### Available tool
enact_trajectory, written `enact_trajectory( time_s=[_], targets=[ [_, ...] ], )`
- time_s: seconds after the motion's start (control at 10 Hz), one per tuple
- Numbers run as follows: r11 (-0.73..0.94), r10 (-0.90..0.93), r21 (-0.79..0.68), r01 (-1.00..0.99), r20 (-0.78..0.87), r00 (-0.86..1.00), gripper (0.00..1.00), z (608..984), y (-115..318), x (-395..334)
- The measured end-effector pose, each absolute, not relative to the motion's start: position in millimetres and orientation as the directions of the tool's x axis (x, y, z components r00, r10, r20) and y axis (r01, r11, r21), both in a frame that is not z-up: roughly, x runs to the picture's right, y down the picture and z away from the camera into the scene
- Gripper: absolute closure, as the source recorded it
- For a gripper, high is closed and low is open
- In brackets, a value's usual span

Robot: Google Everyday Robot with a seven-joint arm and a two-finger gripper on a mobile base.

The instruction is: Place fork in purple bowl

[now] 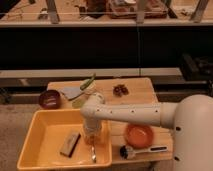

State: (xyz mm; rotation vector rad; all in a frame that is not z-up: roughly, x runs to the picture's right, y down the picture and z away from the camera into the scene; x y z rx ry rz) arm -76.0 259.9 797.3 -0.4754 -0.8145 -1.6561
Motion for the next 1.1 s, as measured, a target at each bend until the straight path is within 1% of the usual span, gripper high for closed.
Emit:
enact_trajectory(
  time_s=[1.1],
  targets=[
    [-0.087,-0.674,0.256,0.963,0.696,-0.246,0.46,797.9,263.3,-75.5]
  ],
)
